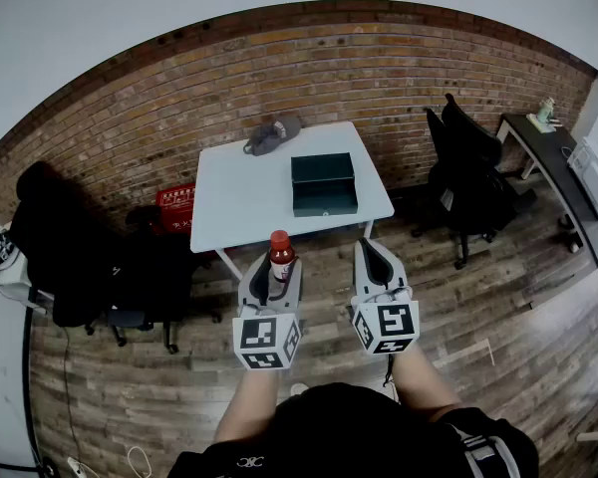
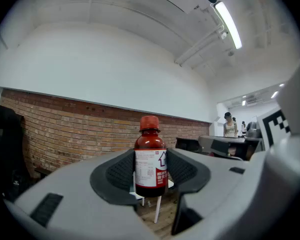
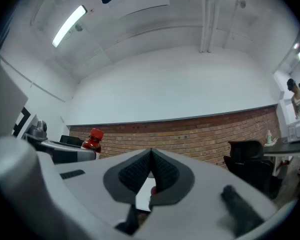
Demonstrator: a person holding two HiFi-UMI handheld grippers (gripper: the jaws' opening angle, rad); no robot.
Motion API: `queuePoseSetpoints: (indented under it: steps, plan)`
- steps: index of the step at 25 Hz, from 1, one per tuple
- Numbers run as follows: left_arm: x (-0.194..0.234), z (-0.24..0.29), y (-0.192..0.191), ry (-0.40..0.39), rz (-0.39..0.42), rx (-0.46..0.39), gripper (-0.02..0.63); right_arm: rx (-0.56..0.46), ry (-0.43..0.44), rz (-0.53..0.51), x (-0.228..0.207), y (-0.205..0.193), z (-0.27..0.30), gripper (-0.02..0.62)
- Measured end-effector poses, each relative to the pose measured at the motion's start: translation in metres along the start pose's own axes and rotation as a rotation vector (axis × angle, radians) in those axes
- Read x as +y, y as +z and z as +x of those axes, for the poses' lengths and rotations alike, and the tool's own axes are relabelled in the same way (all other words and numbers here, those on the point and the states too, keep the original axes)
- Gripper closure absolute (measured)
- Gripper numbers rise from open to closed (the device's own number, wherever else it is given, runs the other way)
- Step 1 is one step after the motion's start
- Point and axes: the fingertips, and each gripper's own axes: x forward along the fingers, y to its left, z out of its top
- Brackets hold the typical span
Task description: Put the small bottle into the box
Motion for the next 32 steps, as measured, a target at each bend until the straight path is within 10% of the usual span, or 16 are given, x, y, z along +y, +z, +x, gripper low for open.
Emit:
queuePoseSetpoints:
  steps: [32]
  plan:
    - [0.057,-0.007,-0.01,-0.147,0.023,-0.001,0.396,-0.012,-0.054,0.023,0.072,-0.01,0.026,0.569]
